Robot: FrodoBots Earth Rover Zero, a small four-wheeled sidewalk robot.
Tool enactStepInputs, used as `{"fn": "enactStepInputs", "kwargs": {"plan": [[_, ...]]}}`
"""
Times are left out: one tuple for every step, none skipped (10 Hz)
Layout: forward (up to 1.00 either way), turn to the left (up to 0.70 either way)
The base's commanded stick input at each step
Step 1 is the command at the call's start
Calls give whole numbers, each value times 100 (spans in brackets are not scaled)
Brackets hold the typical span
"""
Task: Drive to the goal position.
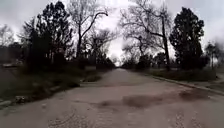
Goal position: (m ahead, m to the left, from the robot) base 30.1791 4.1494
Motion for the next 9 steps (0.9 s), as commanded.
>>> {"fn": "enactStepInputs", "kwargs": {"plan": [[70,0],[70,0],[70,0],[70,0],[70,-3],[70,-18],[70,-27],[70,0],[70,0]]}}
